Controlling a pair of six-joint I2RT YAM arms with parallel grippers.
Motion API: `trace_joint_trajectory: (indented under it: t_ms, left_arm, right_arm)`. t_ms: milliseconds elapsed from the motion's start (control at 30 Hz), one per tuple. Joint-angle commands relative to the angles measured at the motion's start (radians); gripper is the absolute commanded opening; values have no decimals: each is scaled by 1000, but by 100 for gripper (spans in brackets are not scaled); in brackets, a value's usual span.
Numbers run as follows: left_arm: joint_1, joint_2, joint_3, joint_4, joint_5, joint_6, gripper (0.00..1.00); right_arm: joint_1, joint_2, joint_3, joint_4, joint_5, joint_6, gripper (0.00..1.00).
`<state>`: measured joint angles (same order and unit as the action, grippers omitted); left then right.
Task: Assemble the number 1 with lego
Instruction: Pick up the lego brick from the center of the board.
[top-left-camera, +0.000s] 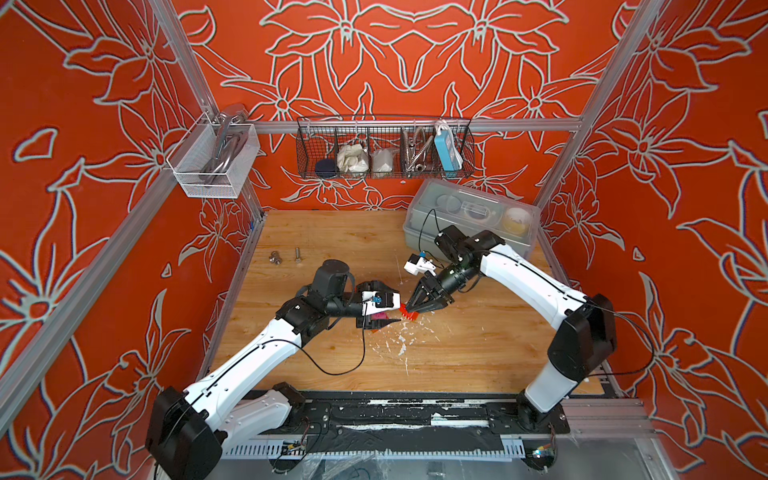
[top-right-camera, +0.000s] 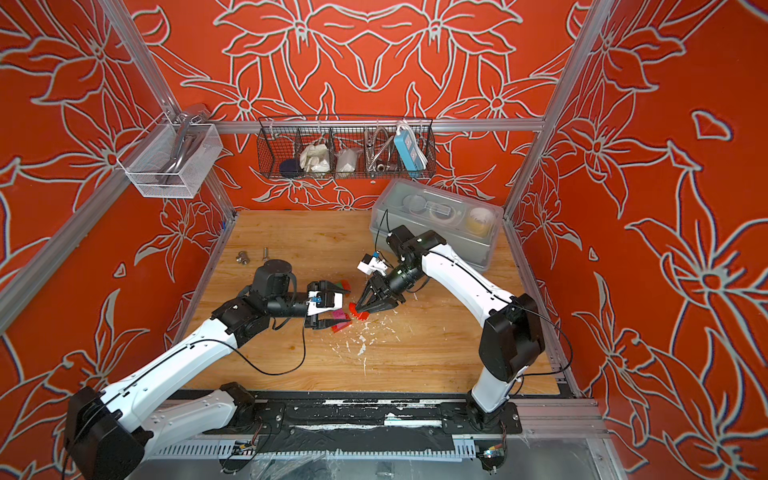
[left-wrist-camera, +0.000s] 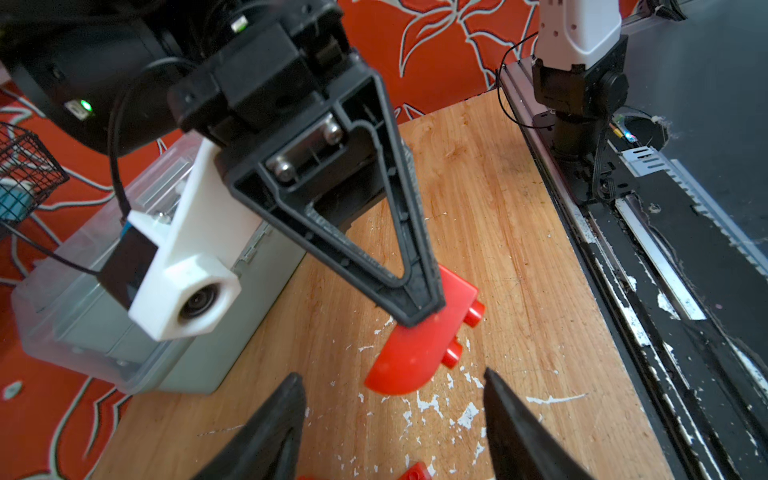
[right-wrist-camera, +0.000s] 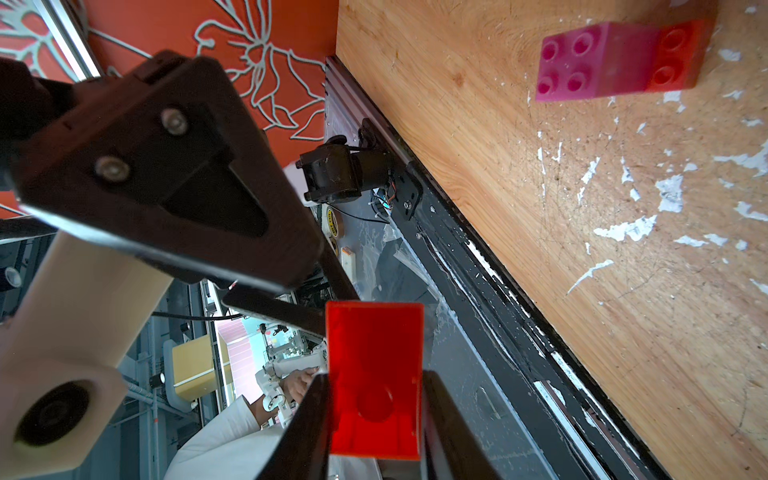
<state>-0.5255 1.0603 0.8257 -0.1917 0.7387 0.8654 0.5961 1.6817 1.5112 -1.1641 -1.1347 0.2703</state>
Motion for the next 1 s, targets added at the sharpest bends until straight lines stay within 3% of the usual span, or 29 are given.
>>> trace_joint_trajectory:
  t_ms: [0, 633, 900, 967]
  left_arm:
    - [-14, 6, 39, -60, 80, 63, 65]
    - [-53, 79, 74, -78, 6, 131, 57]
    - [-53, 68, 75, -91, -10, 120, 29]
    - [-53, 63, 75, -103, -3, 105, 23]
  right_arm:
    - [8, 17, 0, 38, -34, 35, 19]
    - [30, 16, -5, 74, -65, 78, 19]
    - [30, 21, -5, 73, -69, 81, 20]
    - [29, 25, 3, 80, -71, 93, 24]
